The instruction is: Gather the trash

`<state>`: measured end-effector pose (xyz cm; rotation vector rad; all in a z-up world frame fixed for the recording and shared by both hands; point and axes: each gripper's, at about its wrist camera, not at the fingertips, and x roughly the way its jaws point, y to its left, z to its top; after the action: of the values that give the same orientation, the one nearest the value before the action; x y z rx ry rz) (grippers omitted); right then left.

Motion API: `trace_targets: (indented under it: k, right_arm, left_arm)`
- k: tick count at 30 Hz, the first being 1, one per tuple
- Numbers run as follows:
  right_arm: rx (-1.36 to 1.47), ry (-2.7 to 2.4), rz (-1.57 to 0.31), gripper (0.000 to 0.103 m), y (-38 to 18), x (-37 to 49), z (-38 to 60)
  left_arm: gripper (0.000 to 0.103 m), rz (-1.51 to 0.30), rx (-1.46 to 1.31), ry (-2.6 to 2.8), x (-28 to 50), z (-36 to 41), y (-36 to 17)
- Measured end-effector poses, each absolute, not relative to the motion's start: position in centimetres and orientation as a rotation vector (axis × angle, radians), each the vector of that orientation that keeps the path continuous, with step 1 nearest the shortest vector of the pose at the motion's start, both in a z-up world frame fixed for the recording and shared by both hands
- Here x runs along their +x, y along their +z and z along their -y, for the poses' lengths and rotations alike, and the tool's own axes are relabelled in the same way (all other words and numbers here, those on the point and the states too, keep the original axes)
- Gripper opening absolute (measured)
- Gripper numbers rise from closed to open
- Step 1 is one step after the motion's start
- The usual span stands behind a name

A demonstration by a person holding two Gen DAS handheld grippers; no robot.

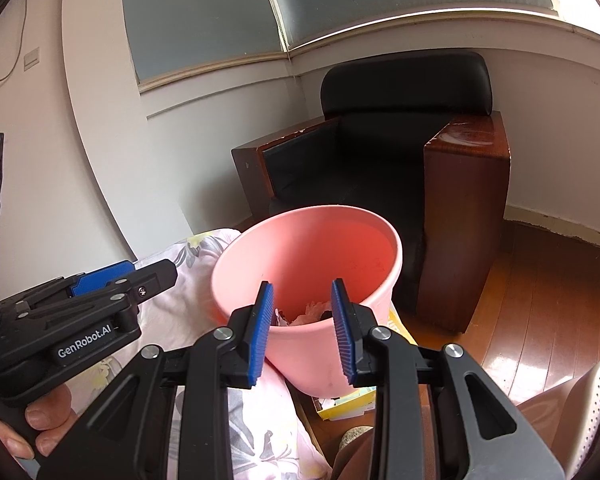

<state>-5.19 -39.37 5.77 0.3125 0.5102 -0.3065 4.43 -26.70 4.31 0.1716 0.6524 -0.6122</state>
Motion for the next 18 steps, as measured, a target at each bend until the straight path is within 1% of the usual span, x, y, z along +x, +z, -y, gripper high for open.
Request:
trace_targets:
  k: [18]
  right_arm:
    - [0.290, -0.315, -0.527, 0.031, 6.2, -6.7, 37.8]
  left_arm:
    - [0.050, -0.636, 0.172, -0.602, 1.8, 24.2, 4.3]
